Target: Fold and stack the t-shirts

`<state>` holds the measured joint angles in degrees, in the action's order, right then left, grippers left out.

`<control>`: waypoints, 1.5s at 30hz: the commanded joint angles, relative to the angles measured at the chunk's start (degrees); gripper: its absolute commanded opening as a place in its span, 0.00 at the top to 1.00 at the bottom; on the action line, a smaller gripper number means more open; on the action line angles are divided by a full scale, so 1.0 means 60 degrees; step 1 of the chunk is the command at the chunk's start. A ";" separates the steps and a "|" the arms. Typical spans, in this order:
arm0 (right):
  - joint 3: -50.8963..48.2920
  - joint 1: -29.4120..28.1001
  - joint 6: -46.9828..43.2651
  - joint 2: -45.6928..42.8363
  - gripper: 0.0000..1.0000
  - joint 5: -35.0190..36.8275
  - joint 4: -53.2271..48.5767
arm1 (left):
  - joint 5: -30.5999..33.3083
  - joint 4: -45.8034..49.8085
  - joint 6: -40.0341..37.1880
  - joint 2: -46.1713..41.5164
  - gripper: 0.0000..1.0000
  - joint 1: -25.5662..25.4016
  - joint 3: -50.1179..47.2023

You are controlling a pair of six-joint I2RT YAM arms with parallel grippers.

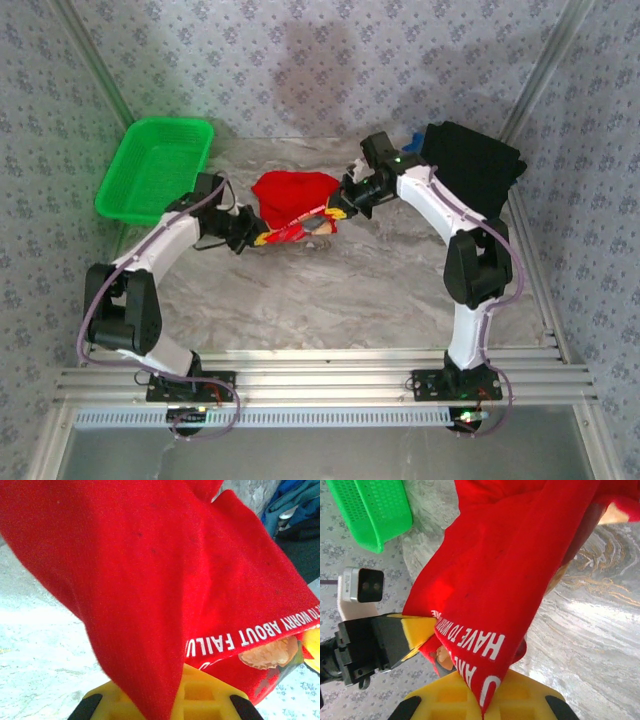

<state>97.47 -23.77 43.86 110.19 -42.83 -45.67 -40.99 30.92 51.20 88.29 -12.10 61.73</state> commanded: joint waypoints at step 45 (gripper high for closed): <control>-0.6774 -0.1972 0.1921 -0.0415 0.91 -0.0875 0.3510 | 0.4730 -0.2199 0.7587 -0.6299 0.52 -0.3728 -0.7408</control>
<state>56.64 -35.03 56.29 105.89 -46.41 -22.85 -15.46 21.39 80.58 48.80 -33.89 17.78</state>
